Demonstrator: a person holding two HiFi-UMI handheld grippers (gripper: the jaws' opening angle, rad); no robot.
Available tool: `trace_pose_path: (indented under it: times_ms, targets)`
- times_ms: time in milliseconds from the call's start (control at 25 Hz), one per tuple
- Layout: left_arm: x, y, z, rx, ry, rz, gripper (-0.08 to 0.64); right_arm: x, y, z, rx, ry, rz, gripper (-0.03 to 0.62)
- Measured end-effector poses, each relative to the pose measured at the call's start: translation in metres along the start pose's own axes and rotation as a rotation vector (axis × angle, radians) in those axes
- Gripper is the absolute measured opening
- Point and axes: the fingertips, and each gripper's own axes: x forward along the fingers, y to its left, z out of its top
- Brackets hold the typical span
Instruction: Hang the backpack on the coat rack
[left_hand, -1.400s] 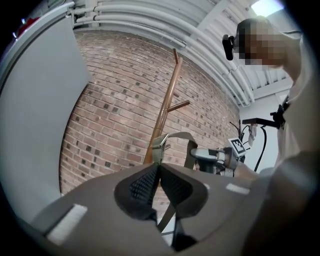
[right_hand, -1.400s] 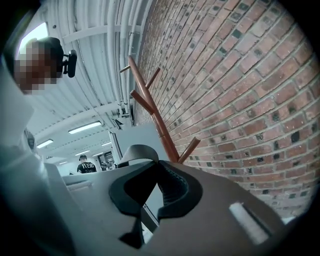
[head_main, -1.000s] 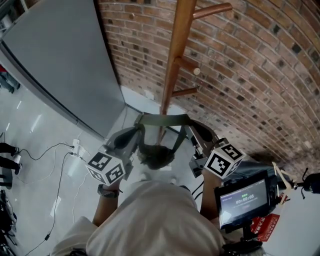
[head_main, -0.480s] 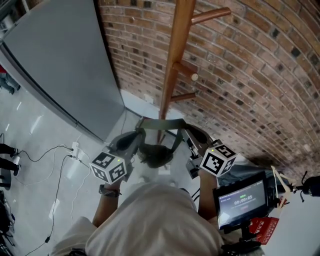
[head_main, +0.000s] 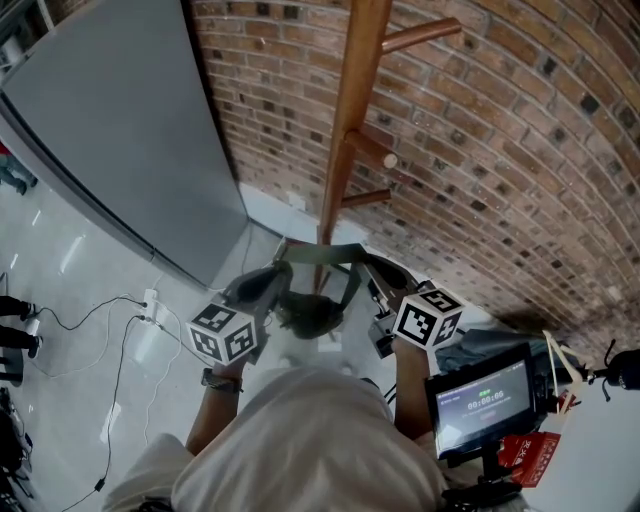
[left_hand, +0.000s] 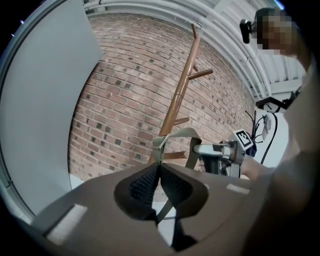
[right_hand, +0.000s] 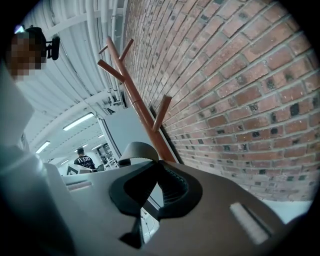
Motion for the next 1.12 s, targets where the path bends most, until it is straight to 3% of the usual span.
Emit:
trace_pose_path:
  times_ms: [1120]
  targets:
    - [0.026, 0.014, -0.051, -0.017, 0.124, 0.006, 0.017, 0.020, -0.033, -0.043, 0.058, 0.105, -0.026, 0.009]
